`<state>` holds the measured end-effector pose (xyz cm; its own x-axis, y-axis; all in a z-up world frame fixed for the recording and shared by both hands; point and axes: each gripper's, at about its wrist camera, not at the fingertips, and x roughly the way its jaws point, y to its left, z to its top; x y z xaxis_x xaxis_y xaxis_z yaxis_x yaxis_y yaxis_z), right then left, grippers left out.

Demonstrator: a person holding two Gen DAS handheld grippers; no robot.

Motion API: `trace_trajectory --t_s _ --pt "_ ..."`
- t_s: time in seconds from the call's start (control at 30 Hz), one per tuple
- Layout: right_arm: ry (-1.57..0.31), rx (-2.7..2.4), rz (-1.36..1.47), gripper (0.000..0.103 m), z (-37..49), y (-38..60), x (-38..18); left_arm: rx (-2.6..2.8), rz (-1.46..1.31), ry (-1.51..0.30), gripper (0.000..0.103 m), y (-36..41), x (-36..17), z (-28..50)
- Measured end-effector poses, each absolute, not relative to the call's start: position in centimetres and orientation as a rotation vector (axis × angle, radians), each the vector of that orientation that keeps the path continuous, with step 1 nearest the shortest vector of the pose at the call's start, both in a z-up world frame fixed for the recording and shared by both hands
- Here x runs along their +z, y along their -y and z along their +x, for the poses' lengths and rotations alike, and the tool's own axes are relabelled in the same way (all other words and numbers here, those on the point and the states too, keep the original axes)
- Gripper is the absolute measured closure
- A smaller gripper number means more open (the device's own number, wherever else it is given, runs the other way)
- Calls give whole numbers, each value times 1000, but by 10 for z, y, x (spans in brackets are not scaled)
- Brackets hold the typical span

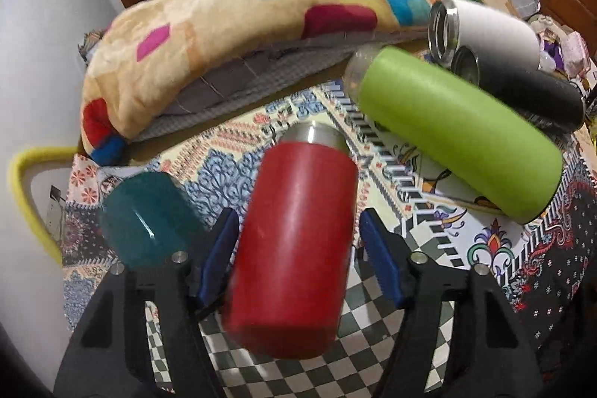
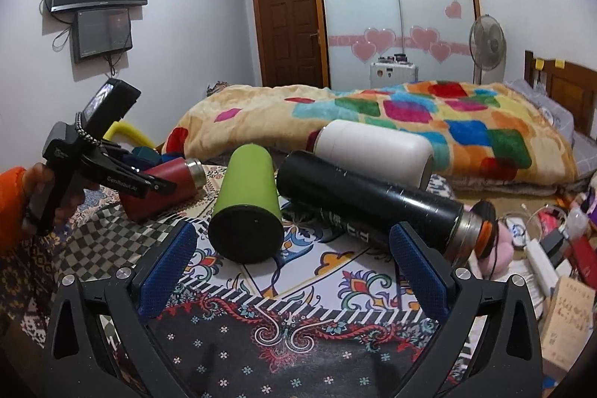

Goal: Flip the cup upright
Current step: 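Lower the left gripper onto the lying red bottle and close around it, then lift the red bottle with the left gripper and carry it toward the right gripper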

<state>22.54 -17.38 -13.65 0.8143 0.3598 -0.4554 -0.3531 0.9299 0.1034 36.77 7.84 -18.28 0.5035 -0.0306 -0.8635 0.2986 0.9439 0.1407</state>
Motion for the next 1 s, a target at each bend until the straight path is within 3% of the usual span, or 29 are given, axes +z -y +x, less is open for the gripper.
trace_trajectory --t_s 0.47,1.0 --pt "-464 332 -28 0 221 182 -134 -130 388 -1058 38 -65 -193 366" --pt "-416 356 5 0 195 192 -110 -257 412 -1029 40 -15 -137 261"
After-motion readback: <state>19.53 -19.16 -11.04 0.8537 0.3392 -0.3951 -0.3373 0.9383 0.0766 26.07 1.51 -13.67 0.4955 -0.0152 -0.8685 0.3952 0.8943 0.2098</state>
